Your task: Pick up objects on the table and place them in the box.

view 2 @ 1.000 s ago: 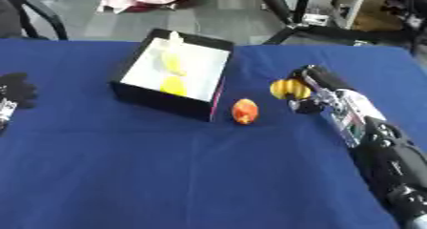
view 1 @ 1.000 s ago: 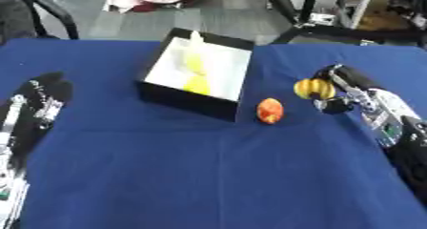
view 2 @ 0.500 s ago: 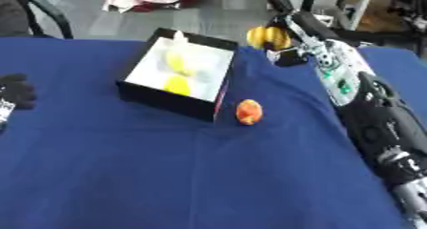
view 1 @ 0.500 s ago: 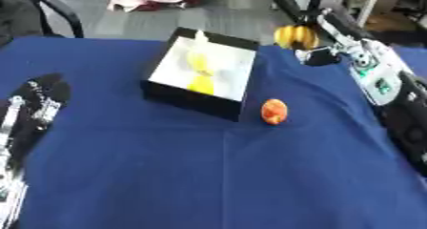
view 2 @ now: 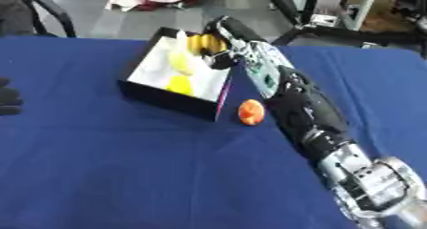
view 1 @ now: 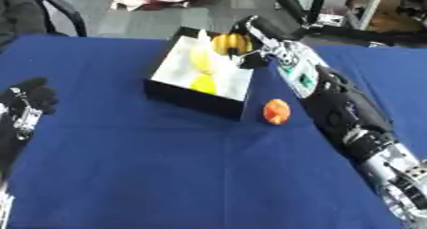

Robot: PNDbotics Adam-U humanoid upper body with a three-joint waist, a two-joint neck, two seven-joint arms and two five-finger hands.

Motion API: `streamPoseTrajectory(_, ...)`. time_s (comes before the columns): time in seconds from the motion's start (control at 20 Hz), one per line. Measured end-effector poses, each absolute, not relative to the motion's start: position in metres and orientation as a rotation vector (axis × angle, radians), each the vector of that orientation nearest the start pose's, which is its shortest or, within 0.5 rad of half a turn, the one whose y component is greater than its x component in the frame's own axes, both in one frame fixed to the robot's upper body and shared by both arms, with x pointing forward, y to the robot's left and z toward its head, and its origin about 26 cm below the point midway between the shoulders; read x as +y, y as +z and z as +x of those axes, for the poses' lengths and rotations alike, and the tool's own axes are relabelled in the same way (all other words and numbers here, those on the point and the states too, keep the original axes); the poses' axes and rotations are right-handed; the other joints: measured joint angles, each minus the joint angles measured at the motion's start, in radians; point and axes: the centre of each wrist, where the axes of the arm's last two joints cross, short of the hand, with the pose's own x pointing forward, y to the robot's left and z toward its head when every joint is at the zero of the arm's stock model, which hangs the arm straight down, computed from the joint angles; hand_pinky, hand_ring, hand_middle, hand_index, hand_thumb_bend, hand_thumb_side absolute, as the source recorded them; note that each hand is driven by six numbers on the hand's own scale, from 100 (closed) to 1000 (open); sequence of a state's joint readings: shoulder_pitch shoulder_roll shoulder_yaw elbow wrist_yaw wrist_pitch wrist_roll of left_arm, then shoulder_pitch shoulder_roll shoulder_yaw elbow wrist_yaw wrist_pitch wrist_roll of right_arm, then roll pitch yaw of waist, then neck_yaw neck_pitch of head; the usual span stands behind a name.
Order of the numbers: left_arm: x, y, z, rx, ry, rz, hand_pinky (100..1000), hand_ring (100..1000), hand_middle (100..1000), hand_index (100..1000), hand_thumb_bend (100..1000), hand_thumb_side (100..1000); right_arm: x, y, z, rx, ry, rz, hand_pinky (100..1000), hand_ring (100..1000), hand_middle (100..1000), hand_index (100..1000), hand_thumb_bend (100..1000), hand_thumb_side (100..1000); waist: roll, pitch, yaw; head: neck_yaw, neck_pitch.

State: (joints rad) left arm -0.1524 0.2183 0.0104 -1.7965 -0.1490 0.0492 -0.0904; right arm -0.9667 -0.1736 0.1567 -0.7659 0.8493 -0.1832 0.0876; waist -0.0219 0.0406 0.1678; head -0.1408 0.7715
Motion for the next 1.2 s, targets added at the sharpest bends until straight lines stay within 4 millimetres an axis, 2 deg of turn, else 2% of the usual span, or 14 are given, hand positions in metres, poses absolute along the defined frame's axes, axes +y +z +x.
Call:
streamPoseTrajectory(0.1,0.271,0.102,0.305,-1.863,-0.393,0.222,695,674,640,815,575,772,-0.167,0.12,0.484,-1.673,1.32,-0.673,807,764,693,830,260,572,0.0,0.003,0.003,-0.007,0.0)
streamPoseTrajectory(0.2,0.271,0.102,0.305,-1.862,-0.394,0.221,695,674,639,815,576,773,-0.162,0.117,0.483,-1.67,1.356,-0.682,812,778,723,873,302,649,0.0,0.004,0.004,-0.011,0.0)
streamPoseTrajectory(0.35,0.271,0.102,0.305,-1.862,-0.394,0.221,695,671,636,815,574,774,-0.161,0.115,0.483,-1.662,1.411,-0.701,820,794,754,911,324,697,0.0,0.004,0.003,-0.011,0.0)
streamPoseTrajectory(0.5,0.271,0.102,0.305,-1.861,-0.394,0.221,695,664,635,816,573,775,-0.161,0.115,0.482,-1.66,1.462,-0.705,824,801,768,927,322,696,0.0,0.004,-0.008,-0.009,0.0)
streamPoseTrajectory(0.7,0.271,0.102,0.305,-1.859,-0.392,0.223,696,664,635,816,570,777,-0.171,0.132,0.477,-1.721,1.485,-0.711,828,806,776,918,267,612,0.0,0.004,-0.026,0.002,0.0)
streamPoseTrajectory(0.8,0.272,0.101,0.304,-1.858,-0.388,0.227,696,664,635,815,570,777,-0.184,0.141,0.47,-1.756,1.465,-0.696,830,809,780,913,230,571,-0.001,0.004,-0.037,0.012,0.0)
streamPoseTrajectory(0.95,0.274,0.1,0.303,-1.852,-0.376,0.239,696,663,635,815,569,779,-0.208,0.152,0.453,-1.783,1.434,-0.652,832,812,784,906,184,567,-0.004,0.004,-0.052,0.025,0.0)
streamPoseTrajectory(1.2,0.277,0.099,0.303,-1.845,-0.365,0.255,697,664,635,815,568,780,-0.249,0.155,0.416,-1.713,1.419,-0.567,833,814,785,884,154,617,-0.013,0.004,-0.069,0.043,0.0)
